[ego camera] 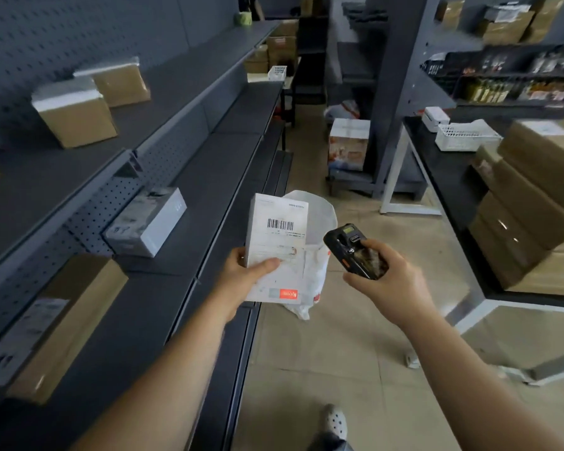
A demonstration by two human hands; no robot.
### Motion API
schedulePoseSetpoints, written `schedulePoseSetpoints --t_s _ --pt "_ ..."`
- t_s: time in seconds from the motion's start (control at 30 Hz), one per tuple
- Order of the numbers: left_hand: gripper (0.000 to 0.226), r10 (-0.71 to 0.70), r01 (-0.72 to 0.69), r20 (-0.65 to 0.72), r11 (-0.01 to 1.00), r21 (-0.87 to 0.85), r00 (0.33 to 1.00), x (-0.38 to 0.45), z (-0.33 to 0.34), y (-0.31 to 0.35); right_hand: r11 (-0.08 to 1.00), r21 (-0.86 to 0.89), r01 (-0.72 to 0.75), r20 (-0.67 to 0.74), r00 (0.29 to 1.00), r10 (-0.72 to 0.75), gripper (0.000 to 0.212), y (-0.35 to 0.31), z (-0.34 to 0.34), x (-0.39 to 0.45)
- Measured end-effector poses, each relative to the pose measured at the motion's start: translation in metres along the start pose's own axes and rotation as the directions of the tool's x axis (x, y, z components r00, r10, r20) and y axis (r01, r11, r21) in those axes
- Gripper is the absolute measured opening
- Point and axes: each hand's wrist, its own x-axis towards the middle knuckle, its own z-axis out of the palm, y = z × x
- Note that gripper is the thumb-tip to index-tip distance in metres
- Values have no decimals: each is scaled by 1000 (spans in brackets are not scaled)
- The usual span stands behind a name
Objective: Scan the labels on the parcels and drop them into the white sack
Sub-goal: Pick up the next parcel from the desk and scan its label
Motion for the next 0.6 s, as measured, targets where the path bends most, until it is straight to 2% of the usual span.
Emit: schedulePoseSetpoints --t_s 0.3,0.6 --pt "55 -19 20 -10 997 71 1000 179 73 61 1000 -7 2 14 1000 -2 65 43 -3 208" --pt "56 -134 135 -11 985 109 991 308 100 49 988 -3 -151 116 982 151 65 86 39 323"
